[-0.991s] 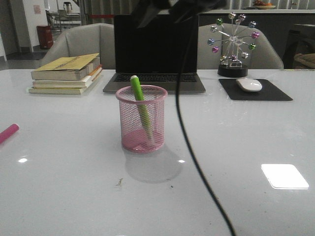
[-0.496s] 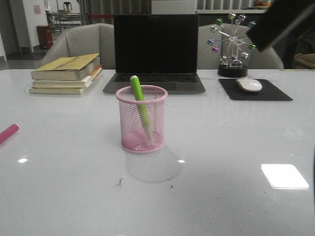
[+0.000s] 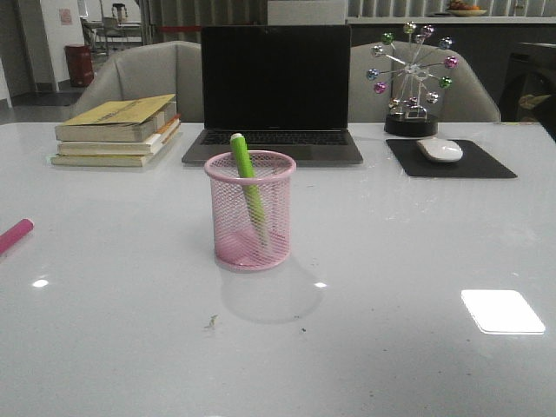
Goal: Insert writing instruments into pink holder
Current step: 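Open the right gripper and lift it away from the holder, then lower the left gripper onto the pink marker and grasp it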
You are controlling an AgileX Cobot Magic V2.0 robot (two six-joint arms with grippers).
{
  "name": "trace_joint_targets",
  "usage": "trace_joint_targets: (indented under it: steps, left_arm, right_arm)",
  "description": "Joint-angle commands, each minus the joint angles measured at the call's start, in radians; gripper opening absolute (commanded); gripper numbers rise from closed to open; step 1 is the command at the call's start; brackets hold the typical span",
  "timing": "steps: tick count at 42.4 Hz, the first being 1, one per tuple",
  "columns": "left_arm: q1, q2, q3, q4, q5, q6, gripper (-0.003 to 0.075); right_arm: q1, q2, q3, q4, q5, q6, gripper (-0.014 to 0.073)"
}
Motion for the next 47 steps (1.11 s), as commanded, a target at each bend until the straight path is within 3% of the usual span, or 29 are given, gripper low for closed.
trace_joint_targets:
  steps: [1,11,28,47]
  left_arm:
    - [-0.006,0.054,-0.054,0.000,-0.024,-0.008,0.0689]
    - [-0.006,0.314,-0.188,0.039,0.139,-0.008,0.0686]
    - [-0.006,0.742,-0.386,0.043,0.139,-0.008,0.0686]
    - [-0.006,1.062,-0.610,0.100,0.132,-0.008,0.0685]
  right_arm:
    - [-0.005,-0.008,-0.026,-0.011,-0.056,-0.011,0.0529]
    - [-0.005,-0.008,-0.026,-0.011,-0.056,-0.011,0.0529]
    - [-0.005,-0.008,-0.026,-0.011,-0.056,-0.011,0.0529]
    - [-0.005,-0.008,-0.026,-0.011,-0.056,-0.011,0.0529]
